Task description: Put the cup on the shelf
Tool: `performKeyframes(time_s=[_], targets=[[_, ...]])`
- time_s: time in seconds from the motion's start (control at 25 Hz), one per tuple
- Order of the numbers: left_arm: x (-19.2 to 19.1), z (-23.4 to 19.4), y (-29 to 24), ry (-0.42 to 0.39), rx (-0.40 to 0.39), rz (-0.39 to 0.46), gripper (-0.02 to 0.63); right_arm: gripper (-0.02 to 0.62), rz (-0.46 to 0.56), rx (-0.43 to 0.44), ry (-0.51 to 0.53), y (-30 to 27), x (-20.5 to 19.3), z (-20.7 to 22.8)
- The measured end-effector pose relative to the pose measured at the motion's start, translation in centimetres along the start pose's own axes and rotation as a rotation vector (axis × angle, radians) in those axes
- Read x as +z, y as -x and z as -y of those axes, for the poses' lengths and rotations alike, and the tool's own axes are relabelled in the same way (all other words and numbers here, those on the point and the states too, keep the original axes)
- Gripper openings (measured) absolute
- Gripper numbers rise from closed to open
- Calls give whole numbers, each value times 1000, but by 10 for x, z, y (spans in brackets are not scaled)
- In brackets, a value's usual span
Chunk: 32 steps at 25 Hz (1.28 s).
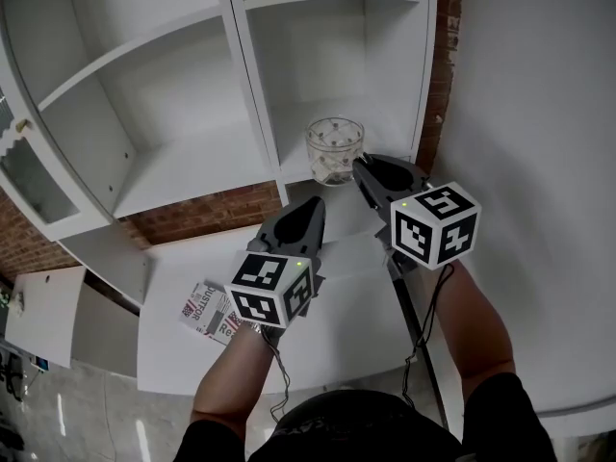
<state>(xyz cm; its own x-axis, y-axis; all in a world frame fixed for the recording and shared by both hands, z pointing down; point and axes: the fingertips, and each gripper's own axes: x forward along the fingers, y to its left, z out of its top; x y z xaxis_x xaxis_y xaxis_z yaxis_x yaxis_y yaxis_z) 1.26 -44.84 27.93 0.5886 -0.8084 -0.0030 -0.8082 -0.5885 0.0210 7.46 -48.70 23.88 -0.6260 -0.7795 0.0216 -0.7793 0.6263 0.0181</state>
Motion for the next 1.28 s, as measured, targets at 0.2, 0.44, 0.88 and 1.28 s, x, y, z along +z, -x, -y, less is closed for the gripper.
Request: performKeyframes(time_s=[0.2, 0.44, 0.88, 1.28], targets=[[5, -6, -19, -6, 7, 6, 6, 37, -5, -14, -3, -20, 6, 21], [4, -16, -38, -1, 12, -1, 6, 37, -31, -36, -18, -43, 3, 45], [2, -25, -58, 4, 8, -7, 6, 37, -95, -88, -26, -77, -4, 71], [4, -26, -62, 9, -7, -2, 6, 41, -142, -115, -79, -98, -7, 82]])
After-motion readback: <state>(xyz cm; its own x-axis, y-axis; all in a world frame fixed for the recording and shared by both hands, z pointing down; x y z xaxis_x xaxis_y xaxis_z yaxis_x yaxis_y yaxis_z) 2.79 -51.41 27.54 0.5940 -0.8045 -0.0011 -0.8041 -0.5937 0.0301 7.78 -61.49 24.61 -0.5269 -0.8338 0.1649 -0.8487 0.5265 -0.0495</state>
